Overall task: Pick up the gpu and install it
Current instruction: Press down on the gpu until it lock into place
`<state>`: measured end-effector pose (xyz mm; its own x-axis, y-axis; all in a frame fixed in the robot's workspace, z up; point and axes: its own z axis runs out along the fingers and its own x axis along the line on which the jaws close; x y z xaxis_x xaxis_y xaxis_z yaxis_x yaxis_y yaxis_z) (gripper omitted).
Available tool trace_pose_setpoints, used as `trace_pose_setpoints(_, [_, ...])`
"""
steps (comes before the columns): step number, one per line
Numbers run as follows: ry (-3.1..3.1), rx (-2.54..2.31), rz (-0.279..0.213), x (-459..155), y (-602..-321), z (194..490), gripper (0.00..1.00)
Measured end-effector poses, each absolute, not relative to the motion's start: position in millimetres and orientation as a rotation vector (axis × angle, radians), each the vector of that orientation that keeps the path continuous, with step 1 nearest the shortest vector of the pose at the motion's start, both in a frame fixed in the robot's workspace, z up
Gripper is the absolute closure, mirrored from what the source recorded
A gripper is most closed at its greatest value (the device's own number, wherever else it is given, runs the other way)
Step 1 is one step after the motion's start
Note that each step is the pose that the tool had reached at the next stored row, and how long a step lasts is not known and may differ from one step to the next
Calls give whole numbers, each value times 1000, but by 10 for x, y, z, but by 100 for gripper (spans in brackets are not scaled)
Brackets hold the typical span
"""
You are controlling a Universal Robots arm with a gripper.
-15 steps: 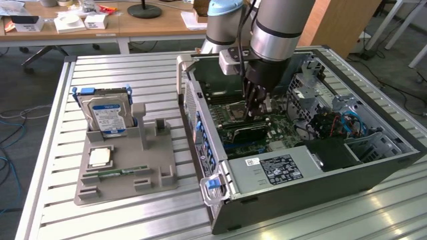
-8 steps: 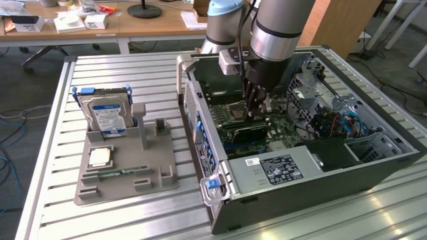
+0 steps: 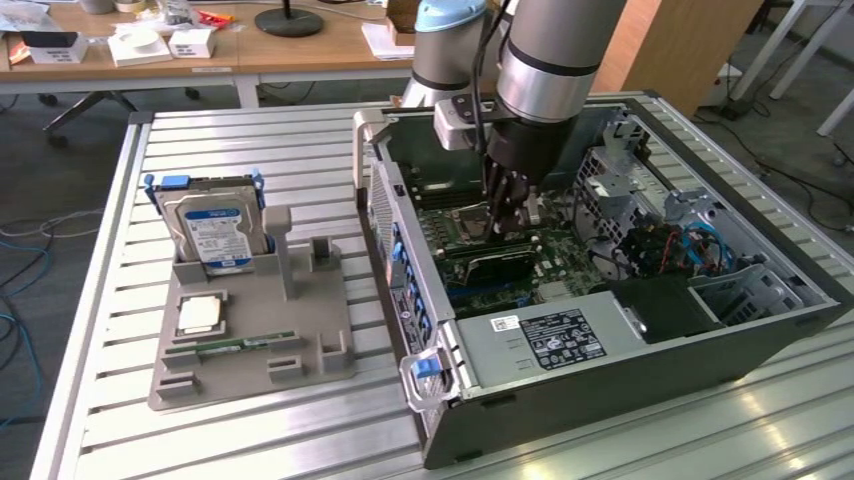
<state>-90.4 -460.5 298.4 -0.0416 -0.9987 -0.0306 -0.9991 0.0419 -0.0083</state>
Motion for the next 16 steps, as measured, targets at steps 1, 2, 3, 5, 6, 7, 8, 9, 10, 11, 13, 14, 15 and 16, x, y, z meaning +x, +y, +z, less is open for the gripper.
trace_pose_setpoints(1, [2247, -2155, 24, -904, -4605, 2984, 90])
trace_pose_setpoints(2, [2247, -2155, 24, -905, -4605, 2984, 90])
trace_pose_setpoints(3, [2247, -2155, 24, -904, -4605, 2984, 90])
trace_pose_setpoints(5, [2247, -2155, 24, -905, -4604, 2983, 90])
trace_pose_setpoints(6, [2247, -2155, 24, -905, -4602, 2983, 90])
trace_pose_setpoints(7, [2247, -2155, 24, -905, -4599, 2983, 90])
trace_pose_setpoints(8, [2247, -2155, 24, -905, -4597, 2983, 90])
trace_pose_setpoints(9, [2247, -2155, 24, -906, -4595, 2984, 90])
trace_pose_setpoints(10, [2247, -2155, 24, -905, -4593, 2984, 90])
trace_pose_setpoints(11, [2247, -2155, 24, -905, -4591, 2984, 90])
trace_pose_setpoints(13, [2247, -2155, 24, -905, -4589, 2984, 90])
trace_pose_setpoints(14, [2247, -2155, 24, -906, -4588, 2984, 90])
trace_pose_setpoints(15, [2247, -2155, 24, -905, -4588, 2984, 90])
trace_pose_setpoints(16, [2247, -2155, 24, -905, -4588, 2984, 90])
